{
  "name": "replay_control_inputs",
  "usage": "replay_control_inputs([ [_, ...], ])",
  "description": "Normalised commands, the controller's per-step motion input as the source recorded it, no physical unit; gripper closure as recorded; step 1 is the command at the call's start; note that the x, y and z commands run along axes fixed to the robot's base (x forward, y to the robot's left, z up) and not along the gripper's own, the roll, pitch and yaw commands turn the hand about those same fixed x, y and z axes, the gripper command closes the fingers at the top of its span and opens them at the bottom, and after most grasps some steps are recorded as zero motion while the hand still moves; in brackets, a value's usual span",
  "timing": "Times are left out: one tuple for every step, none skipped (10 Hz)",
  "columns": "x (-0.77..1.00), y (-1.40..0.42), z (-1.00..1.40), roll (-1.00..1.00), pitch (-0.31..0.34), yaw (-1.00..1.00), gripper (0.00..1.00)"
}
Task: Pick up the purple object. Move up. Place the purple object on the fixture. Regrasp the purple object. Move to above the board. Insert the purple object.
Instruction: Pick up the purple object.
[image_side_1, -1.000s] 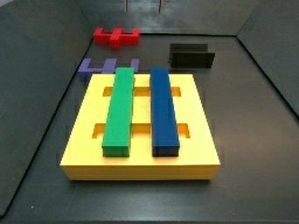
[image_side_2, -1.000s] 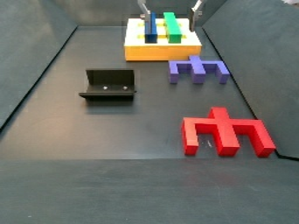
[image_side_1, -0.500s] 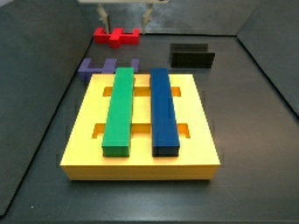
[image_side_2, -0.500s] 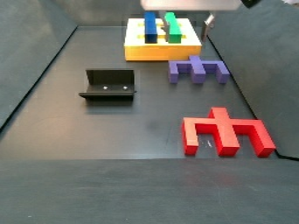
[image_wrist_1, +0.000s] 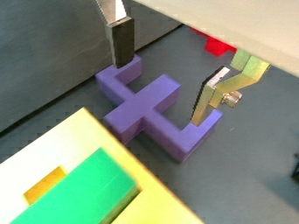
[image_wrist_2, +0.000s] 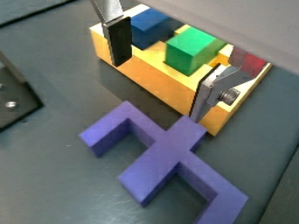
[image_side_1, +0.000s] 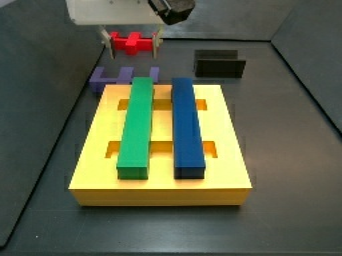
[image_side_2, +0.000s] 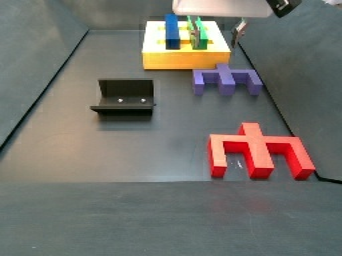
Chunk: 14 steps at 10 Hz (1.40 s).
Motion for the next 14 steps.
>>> replay_control_inputs([
  [-0.16,-0.22,-0.3,0.1,-0.081,0.0,0.0],
  [-0.16,-0.16,-0.29,0.13,-0.08,0.0,0.0],
  [-0.09,-0.08,-0.34,0.16,-0.076,0.0,0.0],
  [-0.08,-0.06,-0.37,0.18,-0.074,0.0,0.0],
  [-0.04,0.0,-0.41,0.21,-0.061,0.0,0.0],
  [0.0,-0.06,-0.37,0.29,-0.003,0.0,0.0],
  [0.03,-0.14,-0.29,0.31,0.0,0.01,0.0],
  [0.04,-0.12,-0.25,0.29,0.0,0.04,0.0],
  [0.0,-0.08,-0.31,0.32,0.0,0.0,0.0],
  [0.0,0.0,-0.23,0.26,0.0,0.02,0.0],
  [0.0,0.0,-0.13,0.18,0.0,0.08,0.0],
  [0.0,0.02,-0.08,0.08,0.0,0.08,0.0],
  [0.0,0.02,-0.1,0.0,-0.009,0.06,0.0],
  [0.0,0.0,-0.12,0.0,-0.041,0.04,0.0],
])
